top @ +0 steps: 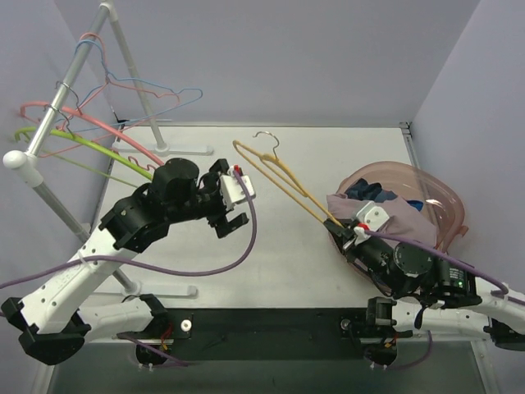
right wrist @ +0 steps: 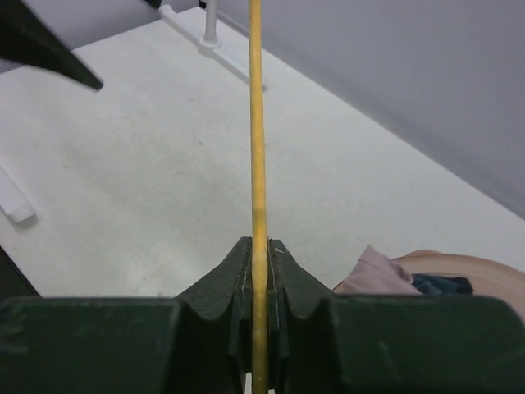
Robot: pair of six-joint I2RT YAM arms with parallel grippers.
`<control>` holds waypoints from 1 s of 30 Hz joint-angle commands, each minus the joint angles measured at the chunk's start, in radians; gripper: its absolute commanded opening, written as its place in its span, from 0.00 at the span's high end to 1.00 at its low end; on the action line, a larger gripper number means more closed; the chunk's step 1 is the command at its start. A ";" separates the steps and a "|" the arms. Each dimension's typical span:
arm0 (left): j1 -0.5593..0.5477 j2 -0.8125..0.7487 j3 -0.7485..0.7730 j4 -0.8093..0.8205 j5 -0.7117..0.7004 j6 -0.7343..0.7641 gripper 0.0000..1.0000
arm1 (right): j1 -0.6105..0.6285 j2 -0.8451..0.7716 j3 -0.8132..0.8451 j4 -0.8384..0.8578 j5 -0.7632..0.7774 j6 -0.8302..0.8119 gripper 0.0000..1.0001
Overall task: Remove the tank top from the hanger
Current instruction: Pick up the hanger at the center of the board, then place the hanger at the clothesline.
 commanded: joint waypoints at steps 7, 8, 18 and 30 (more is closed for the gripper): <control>-0.004 -0.193 -0.112 0.081 0.043 -0.121 0.03 | -0.241 0.277 0.355 0.005 -0.115 -0.167 1.00; -0.006 -0.195 -0.123 0.077 0.044 -0.125 0.03 | -0.298 0.294 0.381 0.003 -0.184 -0.166 1.00; -0.004 -0.219 -0.339 0.252 0.187 -0.262 0.04 | -0.421 0.618 0.906 -0.142 -0.466 -0.223 1.00; -0.004 -0.179 -0.612 0.461 0.270 -0.288 0.03 | -0.421 0.875 1.199 -0.196 -0.763 -0.200 1.00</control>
